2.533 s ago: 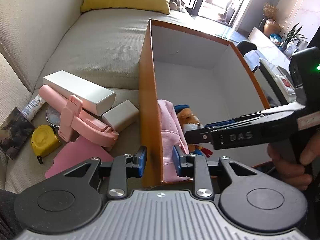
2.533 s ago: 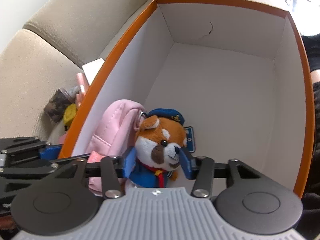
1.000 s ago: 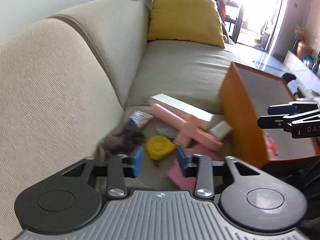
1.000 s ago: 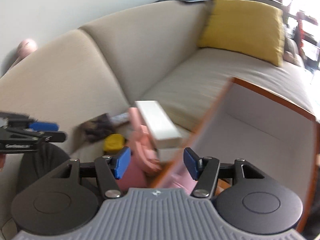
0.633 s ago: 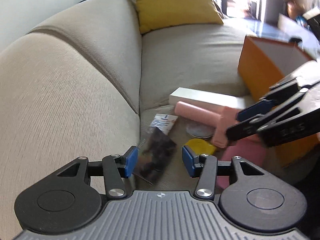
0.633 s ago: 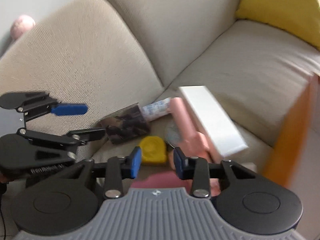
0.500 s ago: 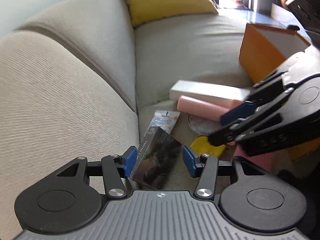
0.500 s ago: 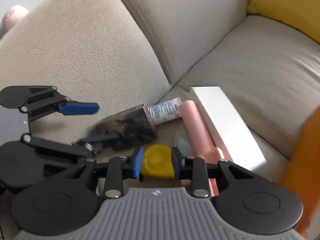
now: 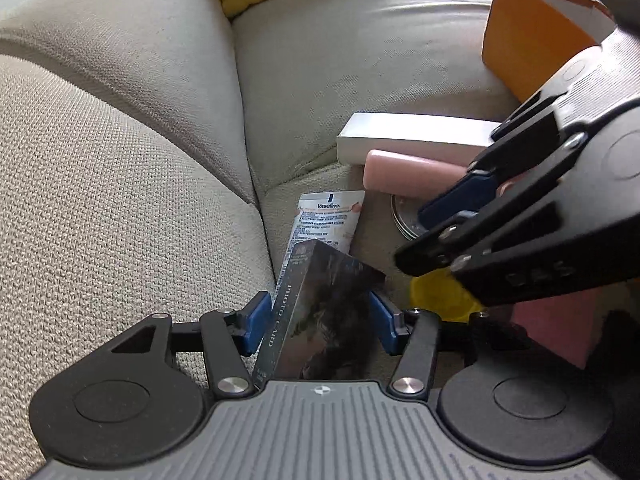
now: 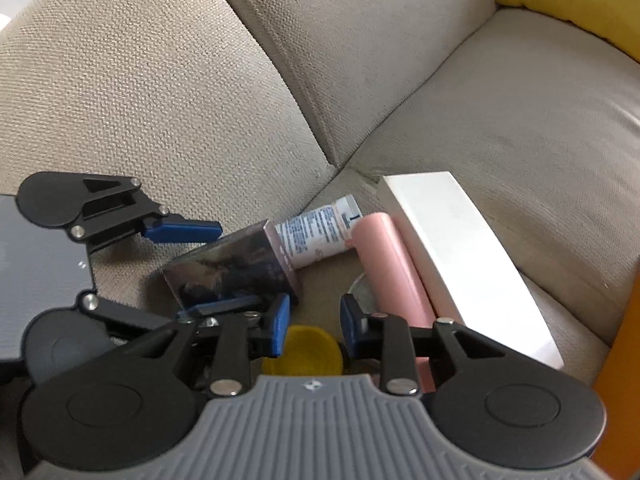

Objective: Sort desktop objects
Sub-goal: 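Grasp the dark PHOTO CARD box with the left gripper and lift it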

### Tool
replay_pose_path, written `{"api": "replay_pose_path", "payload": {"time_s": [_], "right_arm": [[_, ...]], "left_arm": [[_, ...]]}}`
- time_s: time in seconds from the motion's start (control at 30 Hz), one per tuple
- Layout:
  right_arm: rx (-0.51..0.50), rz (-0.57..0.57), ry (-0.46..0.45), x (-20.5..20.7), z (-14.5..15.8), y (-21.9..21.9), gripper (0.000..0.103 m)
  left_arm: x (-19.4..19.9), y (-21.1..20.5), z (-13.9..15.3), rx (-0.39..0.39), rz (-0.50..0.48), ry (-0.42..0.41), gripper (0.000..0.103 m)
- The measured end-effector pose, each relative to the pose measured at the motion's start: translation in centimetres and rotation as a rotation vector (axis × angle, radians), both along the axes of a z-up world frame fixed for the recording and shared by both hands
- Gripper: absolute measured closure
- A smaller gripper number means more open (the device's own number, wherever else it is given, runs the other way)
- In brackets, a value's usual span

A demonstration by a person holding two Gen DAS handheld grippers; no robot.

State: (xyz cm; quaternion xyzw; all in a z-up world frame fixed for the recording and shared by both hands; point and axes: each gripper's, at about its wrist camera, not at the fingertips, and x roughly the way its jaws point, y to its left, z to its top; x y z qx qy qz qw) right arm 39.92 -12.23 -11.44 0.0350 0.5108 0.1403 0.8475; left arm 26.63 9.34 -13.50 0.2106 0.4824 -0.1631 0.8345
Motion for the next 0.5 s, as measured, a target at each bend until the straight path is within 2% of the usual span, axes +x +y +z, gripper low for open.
{"api": "replay_pose_path", "payload": {"time_s": [0.07,0.33,0.5], "right_arm": [[0.012,-0.012,0.006,-0.8,0.4,-0.4,0.071],[0.103,-0.106,0.046,-4.5,2.5,-2.4,0.057],[0.105,-0.172,0.091,-6.3,2.2,-3.0,0.053]], "left_arm": [[-0.3,0.1,0.1,0.001,0.017,-0.009,0.051],[-2.2,0.9,2.1,-0.102,0.083,-0.014,0.07],[-2.8,0.4,2.6,-0.082,0.085,-0.016,0.071]]}}
